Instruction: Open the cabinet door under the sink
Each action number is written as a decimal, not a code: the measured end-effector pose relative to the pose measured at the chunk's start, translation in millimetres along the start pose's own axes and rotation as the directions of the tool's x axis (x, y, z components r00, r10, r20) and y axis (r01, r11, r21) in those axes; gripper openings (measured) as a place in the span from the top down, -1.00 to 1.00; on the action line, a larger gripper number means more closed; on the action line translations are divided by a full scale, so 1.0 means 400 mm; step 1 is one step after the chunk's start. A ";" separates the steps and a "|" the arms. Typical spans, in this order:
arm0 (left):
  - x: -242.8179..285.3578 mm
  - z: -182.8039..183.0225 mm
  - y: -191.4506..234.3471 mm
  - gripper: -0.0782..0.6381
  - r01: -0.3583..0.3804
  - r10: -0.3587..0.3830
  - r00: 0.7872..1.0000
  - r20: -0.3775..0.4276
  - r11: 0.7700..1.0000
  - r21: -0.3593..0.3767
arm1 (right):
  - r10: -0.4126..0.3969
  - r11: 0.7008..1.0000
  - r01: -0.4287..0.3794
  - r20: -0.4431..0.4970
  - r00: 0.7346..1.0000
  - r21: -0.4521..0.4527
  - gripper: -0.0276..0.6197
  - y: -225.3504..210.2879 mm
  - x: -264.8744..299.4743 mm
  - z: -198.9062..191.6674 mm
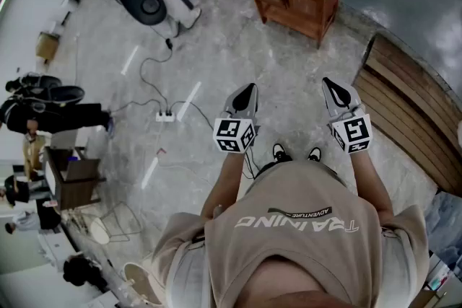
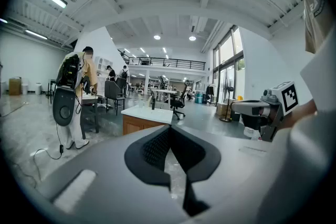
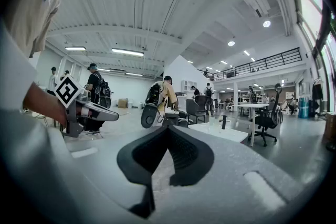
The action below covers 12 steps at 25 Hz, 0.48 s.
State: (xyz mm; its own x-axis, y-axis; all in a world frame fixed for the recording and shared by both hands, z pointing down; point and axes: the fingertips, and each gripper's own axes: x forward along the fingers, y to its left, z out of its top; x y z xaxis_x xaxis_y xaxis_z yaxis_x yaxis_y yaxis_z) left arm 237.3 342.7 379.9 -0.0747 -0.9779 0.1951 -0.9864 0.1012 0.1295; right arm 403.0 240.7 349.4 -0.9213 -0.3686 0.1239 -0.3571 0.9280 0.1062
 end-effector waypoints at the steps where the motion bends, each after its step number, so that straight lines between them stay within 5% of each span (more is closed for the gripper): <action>1: -0.007 -0.001 0.014 0.74 0.001 -0.001 1.000 -0.001 1.000 -0.001 | 0.002 1.000 -0.002 0.000 1.000 -0.002 0.91 0.014 0.010 0.003; 12: -0.044 -0.023 0.116 0.74 0.058 -0.058 0.998 -0.004 0.998 -0.004 | -0.052 0.999 0.052 -0.019 0.998 -0.004 0.91 0.100 0.058 0.011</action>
State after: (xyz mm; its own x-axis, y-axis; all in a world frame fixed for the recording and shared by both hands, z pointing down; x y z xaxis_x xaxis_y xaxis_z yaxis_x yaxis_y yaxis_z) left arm 194.2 366.2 391.4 -0.0165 -0.9814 0.1914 -0.9885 0.0447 0.1443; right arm 366.6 269.7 352.3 -0.8984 -0.4171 0.1374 -0.4035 0.9075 0.1167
